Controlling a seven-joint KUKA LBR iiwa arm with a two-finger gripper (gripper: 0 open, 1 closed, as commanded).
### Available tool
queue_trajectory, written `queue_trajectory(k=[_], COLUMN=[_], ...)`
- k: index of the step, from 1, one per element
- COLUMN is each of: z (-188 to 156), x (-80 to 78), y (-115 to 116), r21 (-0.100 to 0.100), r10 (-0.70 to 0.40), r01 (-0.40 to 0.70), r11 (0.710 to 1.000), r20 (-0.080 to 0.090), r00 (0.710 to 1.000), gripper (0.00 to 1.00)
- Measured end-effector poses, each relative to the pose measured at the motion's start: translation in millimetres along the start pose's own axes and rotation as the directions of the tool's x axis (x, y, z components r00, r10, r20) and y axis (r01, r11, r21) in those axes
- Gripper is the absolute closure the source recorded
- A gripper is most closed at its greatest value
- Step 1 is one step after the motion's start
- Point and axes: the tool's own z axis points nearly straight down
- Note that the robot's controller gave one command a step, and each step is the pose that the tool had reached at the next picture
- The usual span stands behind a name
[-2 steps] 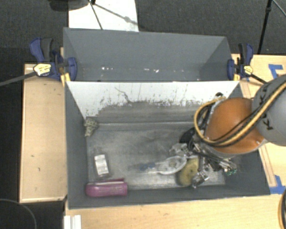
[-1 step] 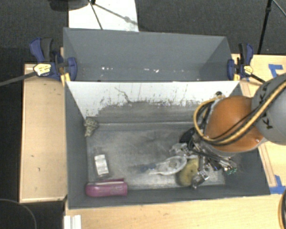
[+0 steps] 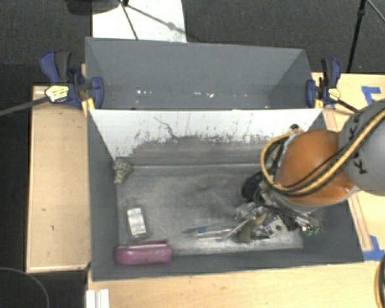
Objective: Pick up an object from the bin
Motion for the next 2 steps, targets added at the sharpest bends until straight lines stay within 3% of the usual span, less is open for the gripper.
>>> queue_trajectory(k=[1,2], z=[-22.7,-67.8], x=[-1.3,-3.0], y=[-0.1,-0.6], r21=[0.001,0.001], r10=[0.003,0.008], r01=[-0.003,-0.008], r11=[1.0,1.0], r20=[0.001,0.001], r00=[1.0,1.0], gripper=[1.0,1.0])
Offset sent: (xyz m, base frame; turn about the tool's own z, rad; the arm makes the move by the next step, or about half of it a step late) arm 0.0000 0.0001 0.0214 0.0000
